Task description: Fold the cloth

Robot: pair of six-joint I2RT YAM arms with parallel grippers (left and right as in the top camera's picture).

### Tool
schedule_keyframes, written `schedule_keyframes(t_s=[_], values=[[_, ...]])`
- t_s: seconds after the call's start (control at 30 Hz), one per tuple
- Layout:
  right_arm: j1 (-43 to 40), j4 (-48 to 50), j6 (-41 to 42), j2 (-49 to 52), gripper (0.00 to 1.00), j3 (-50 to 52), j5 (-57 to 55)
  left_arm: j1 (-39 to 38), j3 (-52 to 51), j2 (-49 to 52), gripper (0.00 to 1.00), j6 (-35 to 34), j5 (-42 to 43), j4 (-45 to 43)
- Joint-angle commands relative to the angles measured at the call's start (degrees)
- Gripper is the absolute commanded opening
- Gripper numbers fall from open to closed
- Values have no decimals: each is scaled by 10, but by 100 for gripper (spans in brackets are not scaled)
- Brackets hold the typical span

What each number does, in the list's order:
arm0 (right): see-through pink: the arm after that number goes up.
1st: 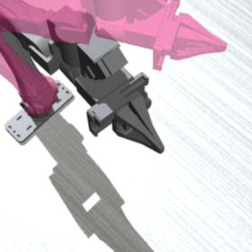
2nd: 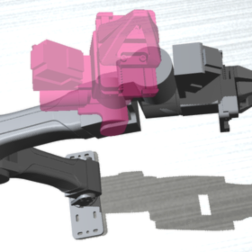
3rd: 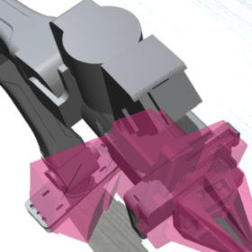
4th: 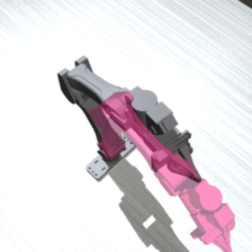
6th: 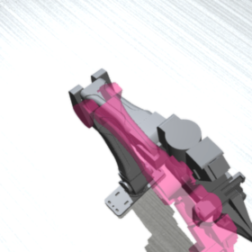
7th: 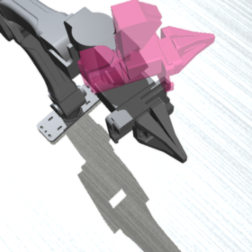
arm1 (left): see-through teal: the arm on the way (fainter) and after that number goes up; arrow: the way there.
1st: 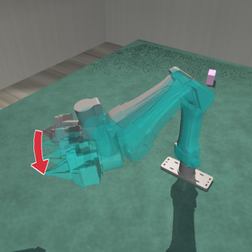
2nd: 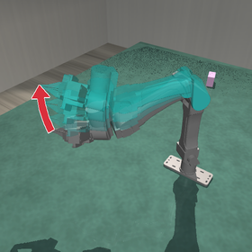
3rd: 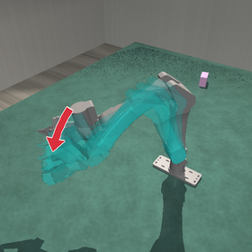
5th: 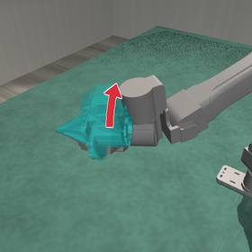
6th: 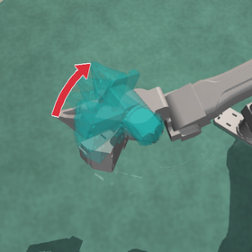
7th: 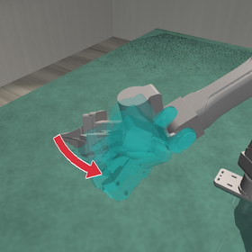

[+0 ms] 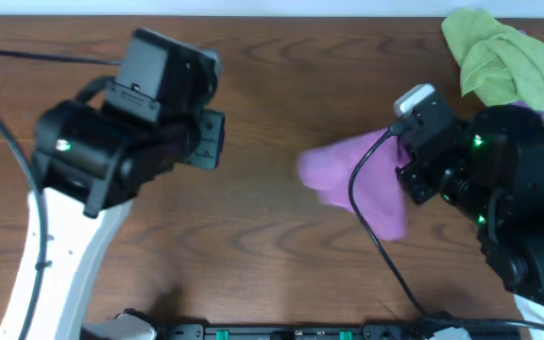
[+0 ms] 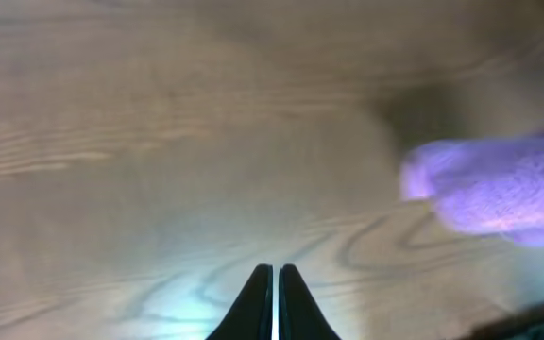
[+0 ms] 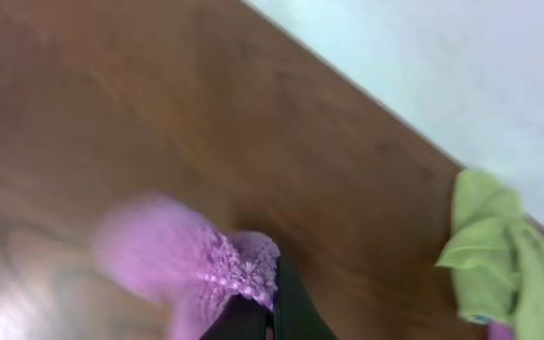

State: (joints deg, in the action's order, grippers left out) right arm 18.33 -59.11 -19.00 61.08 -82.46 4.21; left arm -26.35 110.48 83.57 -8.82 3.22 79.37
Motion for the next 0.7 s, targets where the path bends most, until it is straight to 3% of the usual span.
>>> schedule_keyframes(t_s=[0.0, 0.23, 0.33, 0.67], values=[[-2, -5, 23, 0, 2, 7, 32, 1, -91, -47, 6, -21, 13, -37], [-2, -12, 23, 4, 1, 7, 57, 1, -152, -76, 6, -33, 1, -64], [2, -28, 23, 4, 1, 7, 57, 2, -152, -76, 6, -33, -44, -64], [9, -73, 22, 42, 1, 6, 53, 79, -152, -72, 6, -34, -66, -93]])
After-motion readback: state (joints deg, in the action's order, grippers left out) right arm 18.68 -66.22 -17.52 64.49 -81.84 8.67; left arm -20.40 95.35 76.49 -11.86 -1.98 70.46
